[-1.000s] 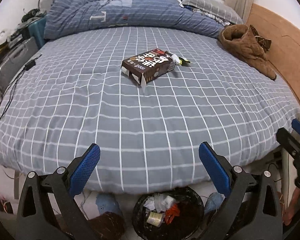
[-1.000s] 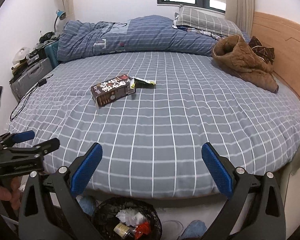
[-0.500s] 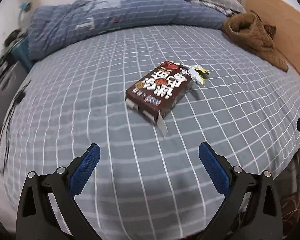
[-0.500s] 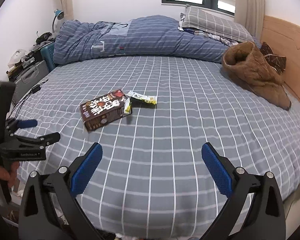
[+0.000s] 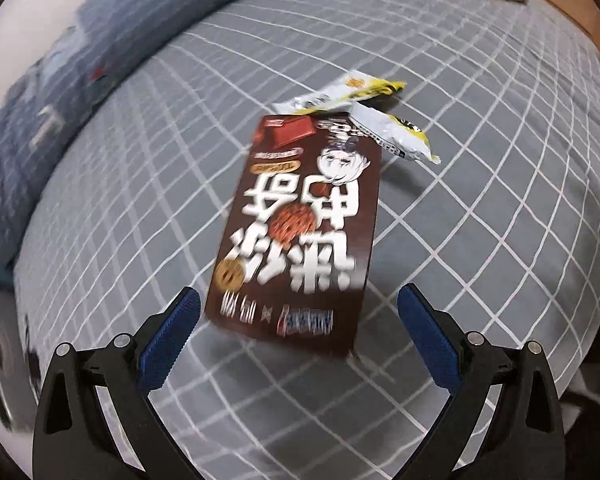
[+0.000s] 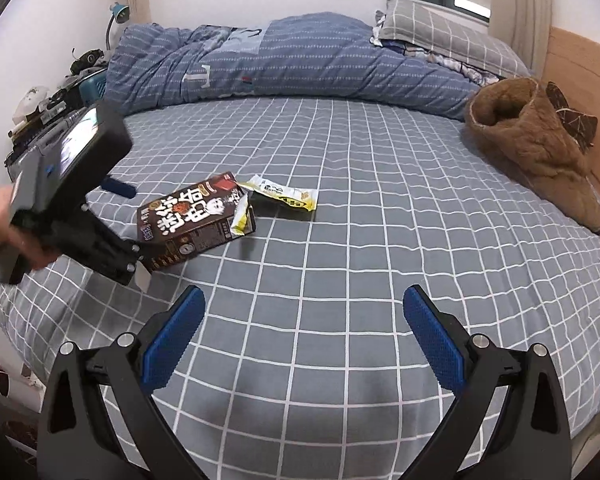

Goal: Collect trash
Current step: 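Grasp the brown chocolate snack box with the left gripper, then grasp the yellow snack wrapper with the right gripper while the left holds the box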

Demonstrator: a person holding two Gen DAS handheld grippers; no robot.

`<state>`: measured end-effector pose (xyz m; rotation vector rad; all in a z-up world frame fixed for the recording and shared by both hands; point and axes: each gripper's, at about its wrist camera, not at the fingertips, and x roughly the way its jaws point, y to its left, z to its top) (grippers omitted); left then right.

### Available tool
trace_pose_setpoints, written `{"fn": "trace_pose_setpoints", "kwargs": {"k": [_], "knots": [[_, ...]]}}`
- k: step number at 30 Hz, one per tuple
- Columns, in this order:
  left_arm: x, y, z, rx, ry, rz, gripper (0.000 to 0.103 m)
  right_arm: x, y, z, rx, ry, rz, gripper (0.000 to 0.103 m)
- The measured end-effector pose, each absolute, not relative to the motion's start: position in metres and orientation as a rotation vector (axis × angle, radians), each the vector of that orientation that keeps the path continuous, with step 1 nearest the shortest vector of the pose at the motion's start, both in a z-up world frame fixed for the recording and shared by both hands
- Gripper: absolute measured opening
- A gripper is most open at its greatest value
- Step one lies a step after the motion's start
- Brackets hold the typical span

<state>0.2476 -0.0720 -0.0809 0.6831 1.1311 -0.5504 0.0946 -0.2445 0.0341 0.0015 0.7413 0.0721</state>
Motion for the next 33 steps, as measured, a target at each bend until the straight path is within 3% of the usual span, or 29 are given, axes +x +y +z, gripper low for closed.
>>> {"fn": "trace_pose_setpoints", "kwargs": {"k": [7,19,33], "knots": [[0.281,-0.082,-0.103,0.732,1.175,-0.62,0.097,0.104,-0.249,0.02,-0.01,0.761,0.084,0.095],[0.316,-0.08,-0.127,0.471,1.314,-0.662,0.092,0.119,-0.246,0.013,-0.038,0.778,0.096,0.095],[0.287,-0.03,-0.105,0.143,1.144,-0.256,0.092,0.202,-0.206,0.012,-0.025,0.796,0.111,0.095]]}}
